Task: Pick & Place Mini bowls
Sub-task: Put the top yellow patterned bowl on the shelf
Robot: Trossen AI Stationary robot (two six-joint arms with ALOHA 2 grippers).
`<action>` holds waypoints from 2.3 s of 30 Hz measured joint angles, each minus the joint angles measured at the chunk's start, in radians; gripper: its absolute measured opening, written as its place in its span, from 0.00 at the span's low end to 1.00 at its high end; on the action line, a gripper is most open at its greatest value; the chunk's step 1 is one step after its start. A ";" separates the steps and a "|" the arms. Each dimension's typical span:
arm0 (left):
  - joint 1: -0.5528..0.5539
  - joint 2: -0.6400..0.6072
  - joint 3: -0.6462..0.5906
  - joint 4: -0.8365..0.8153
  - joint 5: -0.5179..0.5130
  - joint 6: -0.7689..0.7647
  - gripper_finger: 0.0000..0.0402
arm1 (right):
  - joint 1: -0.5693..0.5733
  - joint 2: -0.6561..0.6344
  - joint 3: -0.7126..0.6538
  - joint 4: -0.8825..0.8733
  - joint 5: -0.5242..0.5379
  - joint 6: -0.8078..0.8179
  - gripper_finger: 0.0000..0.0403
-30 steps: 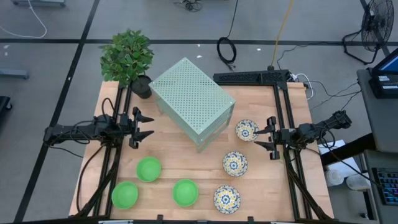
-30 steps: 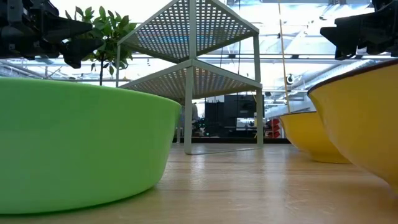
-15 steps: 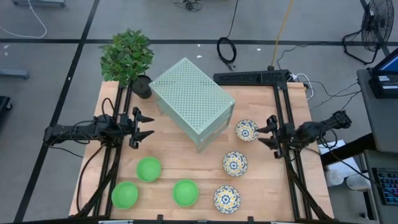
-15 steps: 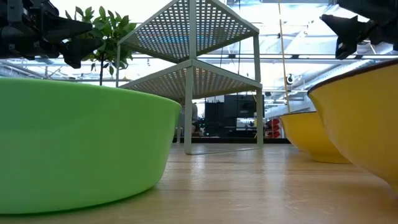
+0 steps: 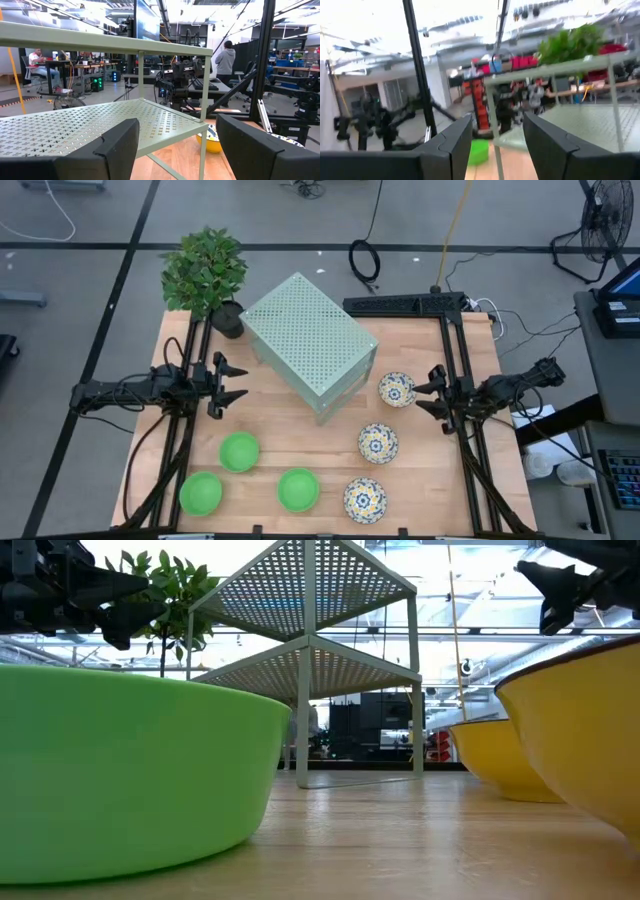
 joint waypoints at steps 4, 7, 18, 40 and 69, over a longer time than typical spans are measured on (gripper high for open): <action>0.000 0.000 0.000 0.000 0.000 0.000 0.67 | 0.000 0.003 0.002 0.102 0.125 0.001 0.41; 0.000 0.000 0.000 0.000 0.000 0.000 0.67 | 0.000 0.040 0.046 0.051 0.291 0.020 0.41; 0.000 0.000 0.000 0.000 0.001 0.000 0.67 | -0.003 0.481 0.613 -0.938 0.540 0.673 0.62; 0.000 0.000 0.000 0.000 0.004 0.000 0.67 | -0.456 0.850 0.722 -1.455 -0.061 0.874 0.62; 0.000 0.000 0.000 0.000 0.003 0.000 0.67 | -0.586 0.850 0.432 -0.962 -0.165 0.741 0.55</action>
